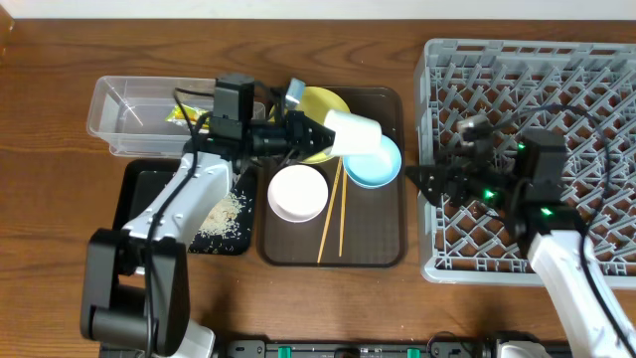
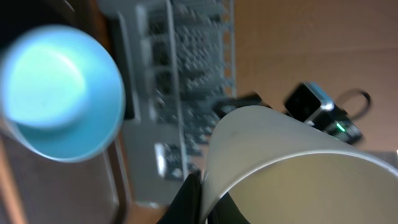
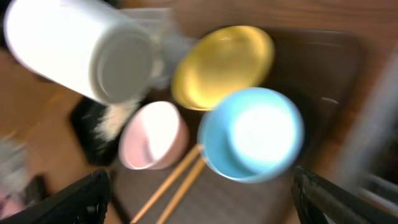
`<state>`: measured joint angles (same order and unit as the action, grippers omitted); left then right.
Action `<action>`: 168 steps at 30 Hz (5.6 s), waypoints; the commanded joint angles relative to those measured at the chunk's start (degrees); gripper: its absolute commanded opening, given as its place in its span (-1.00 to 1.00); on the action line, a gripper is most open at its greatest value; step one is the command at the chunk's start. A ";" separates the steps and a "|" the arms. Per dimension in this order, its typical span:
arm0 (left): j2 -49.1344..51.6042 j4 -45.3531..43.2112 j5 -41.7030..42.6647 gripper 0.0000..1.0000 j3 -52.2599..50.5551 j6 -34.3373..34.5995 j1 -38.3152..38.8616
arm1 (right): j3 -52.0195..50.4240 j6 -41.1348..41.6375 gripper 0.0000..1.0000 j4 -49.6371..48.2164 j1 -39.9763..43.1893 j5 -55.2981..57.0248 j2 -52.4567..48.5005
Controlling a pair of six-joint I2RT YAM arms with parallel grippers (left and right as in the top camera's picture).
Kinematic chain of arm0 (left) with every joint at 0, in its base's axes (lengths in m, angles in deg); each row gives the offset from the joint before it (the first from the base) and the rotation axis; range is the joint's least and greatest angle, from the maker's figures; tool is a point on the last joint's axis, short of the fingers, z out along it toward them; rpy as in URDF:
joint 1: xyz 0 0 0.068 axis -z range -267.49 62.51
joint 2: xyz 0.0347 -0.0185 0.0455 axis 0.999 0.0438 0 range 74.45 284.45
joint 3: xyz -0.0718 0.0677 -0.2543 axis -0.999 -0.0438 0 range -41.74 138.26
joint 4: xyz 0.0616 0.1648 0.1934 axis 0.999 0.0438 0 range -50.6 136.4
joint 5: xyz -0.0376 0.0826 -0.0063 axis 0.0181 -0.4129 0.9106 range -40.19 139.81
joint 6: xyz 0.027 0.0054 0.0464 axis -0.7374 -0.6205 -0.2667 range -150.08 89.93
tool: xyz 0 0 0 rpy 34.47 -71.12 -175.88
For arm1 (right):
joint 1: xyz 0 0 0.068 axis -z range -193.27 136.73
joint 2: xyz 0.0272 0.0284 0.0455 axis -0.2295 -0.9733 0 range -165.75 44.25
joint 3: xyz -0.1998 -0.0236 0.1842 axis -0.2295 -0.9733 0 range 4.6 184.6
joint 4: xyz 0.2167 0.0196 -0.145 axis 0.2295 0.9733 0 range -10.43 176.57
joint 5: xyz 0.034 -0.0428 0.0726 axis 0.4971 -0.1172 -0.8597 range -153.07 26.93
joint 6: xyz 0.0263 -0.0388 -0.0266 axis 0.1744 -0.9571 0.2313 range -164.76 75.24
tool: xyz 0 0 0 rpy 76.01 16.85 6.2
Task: Sort waste into correct bins and load items into the dishwasher rack
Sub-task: 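Grasp the small white cup with the left gripper and lift it, then pass the white cup from the left gripper to the right gripper, then carry the cup with the right gripper and place it upside down in the rack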
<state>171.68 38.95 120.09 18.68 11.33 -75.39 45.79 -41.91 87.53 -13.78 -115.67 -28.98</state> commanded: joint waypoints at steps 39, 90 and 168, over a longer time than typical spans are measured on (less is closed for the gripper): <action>0.74 -0.50 10.10 -0.88 0.46 7.39 5.22 | 0.81 3.50 0.54 -29.51 -9.16 -16.44 -7.69; -19.06 37.70 -59.80 -0.28 1.33 -23.63 0.39 | 21.59 4.33 -0.98 38.97 1.84 45.20 4.98; -19.12 39.58 -63.47 -0.14 1.31 -23.58 0.39 | 26.01 0.92 -0.98 55.98 10.95 48.02 -7.80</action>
<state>153.12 78.21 57.29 19.03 -11.11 -74.69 72.30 -39.79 142.83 -3.20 -68.57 -36.48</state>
